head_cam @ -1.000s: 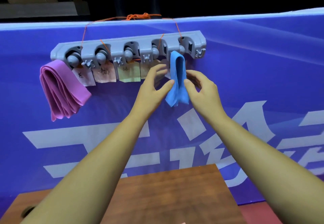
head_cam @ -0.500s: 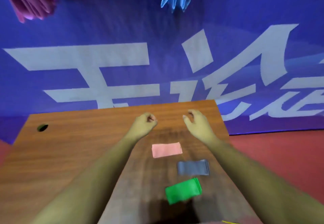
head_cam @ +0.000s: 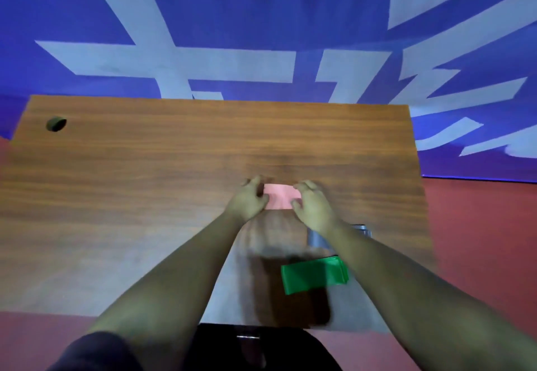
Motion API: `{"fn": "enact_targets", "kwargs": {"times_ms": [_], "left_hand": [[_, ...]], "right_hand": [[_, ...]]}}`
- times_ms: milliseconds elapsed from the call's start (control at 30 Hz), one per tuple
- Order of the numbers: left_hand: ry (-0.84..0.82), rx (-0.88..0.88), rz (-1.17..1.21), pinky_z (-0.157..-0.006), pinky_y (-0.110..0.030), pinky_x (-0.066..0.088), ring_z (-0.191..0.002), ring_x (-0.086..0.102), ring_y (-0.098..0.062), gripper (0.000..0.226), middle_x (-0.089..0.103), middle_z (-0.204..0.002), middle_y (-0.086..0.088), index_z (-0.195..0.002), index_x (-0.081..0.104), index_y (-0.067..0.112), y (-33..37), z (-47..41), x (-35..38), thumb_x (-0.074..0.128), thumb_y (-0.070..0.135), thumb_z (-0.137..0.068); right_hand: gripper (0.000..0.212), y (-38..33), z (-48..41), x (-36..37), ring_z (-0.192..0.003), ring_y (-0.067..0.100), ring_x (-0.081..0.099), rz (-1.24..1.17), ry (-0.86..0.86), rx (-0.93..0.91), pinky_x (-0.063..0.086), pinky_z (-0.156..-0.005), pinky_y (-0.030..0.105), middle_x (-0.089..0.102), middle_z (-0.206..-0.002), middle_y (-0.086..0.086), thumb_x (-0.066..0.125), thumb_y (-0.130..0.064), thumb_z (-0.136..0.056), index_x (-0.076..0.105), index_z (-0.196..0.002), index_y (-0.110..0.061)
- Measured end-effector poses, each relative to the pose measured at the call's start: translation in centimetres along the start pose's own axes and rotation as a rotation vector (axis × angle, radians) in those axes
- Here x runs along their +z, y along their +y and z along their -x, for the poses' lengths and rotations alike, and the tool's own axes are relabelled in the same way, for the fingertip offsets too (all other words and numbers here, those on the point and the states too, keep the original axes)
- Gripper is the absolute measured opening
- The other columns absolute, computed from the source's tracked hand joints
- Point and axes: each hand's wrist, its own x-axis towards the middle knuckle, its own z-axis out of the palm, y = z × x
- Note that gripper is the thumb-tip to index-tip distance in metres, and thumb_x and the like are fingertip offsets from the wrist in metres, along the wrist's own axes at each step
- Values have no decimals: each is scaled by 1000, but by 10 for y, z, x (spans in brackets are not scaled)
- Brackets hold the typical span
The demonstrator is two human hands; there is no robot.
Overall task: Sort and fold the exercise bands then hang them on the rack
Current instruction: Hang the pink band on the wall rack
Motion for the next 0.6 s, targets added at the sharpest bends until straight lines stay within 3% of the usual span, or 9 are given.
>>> {"fn": "enact_targets", "kwargs": {"times_ms": [67,133,233,333,433,600], "left_hand": [[17,-5,16,-96,-37,49,-109,61,-30,59,61,-117,-15,-129,55,19,-11,-14,8,50,36,-73],[15,-6,-10,-98,-34,47,-109,60,-30,51,58,-119,-16,-132,56,16,-11,-21,11,58,21,-81],[34,35,-47,-97,-32,45,-104,61,-31,41,54,-116,-16,-122,62,9,-17,-33,17,65,6,-81],[51,115,-82,-87,-28,45,-92,58,-28,29,54,-105,-12,-106,65,7,-20,-33,19,67,2,-77],[31,191,-142,-81,-23,39,-89,55,-25,29,56,-106,-14,-106,64,6,-23,-38,18,67,3,-77],[-70,270,-206,-87,-27,43,-92,54,-26,24,55,-103,-16,-102,67,3,-24,-52,9,69,3,-78]], "right_hand": [[45,-5,-10,6,-125,35,50,56,1,-44,36,-109,41,55,-132,15,59,-25,-89,57,-130,-6],[49,-7,-20,11,-131,30,44,113,-1,-83,30,-109,35,52,-139,9,61,-26,-91,52,-137,-12],[55,-2,-31,22,-131,27,40,187,-17,-106,30,-107,34,47,-142,3,63,-29,-89,47,-141,-18],[57,2,-32,29,-127,26,39,228,1,-107,32,-99,37,45,-139,1,66,-28,-87,47,-140,-23],[61,2,-32,34,-124,26,41,227,38,-113,32,-95,39,48,-133,1,68,-25,-84,47,-141,-27],[54,3,-35,33,-120,24,42,204,43,-120,30,-96,39,49,-122,0,69,-24,-78,53,-130,-30]]}}
